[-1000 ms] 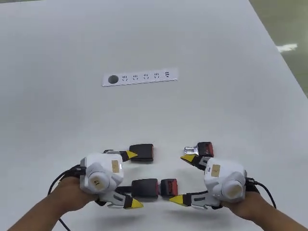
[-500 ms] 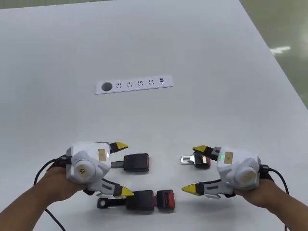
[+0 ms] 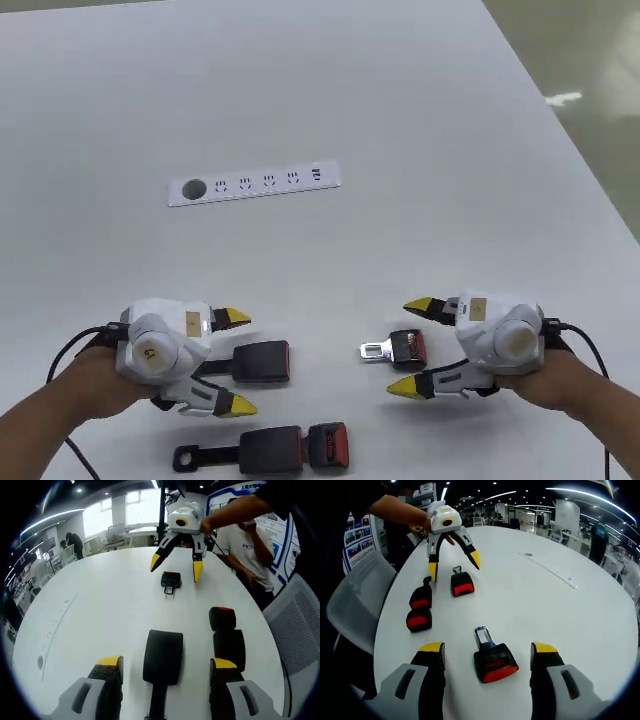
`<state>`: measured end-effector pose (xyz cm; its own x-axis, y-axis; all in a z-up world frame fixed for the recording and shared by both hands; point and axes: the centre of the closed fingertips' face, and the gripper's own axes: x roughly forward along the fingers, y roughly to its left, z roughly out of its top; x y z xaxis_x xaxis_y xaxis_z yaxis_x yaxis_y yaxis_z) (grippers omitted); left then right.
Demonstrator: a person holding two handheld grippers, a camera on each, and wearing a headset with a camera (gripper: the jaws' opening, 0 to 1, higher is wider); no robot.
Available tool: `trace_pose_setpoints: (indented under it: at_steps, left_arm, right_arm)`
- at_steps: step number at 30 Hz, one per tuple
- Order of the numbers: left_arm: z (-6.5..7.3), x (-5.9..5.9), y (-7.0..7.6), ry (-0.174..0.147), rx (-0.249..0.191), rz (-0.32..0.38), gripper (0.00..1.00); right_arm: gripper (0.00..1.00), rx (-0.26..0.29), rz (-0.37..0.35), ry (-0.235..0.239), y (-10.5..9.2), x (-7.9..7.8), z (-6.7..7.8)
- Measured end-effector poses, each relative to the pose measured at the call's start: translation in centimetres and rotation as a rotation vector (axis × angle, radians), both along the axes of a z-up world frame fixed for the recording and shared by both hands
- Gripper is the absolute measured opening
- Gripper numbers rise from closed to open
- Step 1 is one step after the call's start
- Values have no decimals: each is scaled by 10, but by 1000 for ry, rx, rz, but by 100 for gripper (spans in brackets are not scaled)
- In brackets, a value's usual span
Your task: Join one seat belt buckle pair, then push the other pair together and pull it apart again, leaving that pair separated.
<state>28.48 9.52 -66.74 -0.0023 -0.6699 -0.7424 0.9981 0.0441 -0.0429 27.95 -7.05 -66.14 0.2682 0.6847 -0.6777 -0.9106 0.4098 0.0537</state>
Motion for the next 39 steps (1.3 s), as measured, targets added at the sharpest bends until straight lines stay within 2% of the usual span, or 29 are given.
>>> trace_pose_setpoints:
  at_steps: [5, 17, 18, 19, 20, 21, 26, 30, 34, 39]
  left_arm:
    - [-10, 2, -1, 21, 3, 3, 73]
    - [-17, -1, -11, 56, -12, -13, 71]
    - [-18, -1, -11, 55, -10, -18, 70]
    - [-16, 1, -14, 35, -26, -27, 70]
    - [-17, -1, -11, 51, -12, -18, 69]
    - [-18, 2, -13, 47, -21, -17, 69]
    - [-16, 4, -12, 39, -25, -10, 62]
    - [-16, 5, -10, 34, -29, -14, 55]
    - [-19, 5, -7, 23, -17, -29, 53]
    - [-22, 10, -8, 0, 1, -44, 43]
  right_arm:
    - [68, -23, 23, 21, -1, 1, -9]
    - [70, -32, 82, 65, -8, 1, -21]
    - [70, -34, 84, 66, -9, 1, -22]
    - [70, -33, 87, 61, -11, 2, -23]
    - [69, -33, 86, 63, -12, 3, -23]
    - [68, -27, 82, 68, -13, 4, -21]
    - [66, -19, 87, 73, -14, 4, -21]
    - [64, -20, 117, 66, -10, 2, -21]
    - [63, -17, 128, 68, -10, 4, -21]
    - [59, -23, 138, 67, -10, 4, -20]
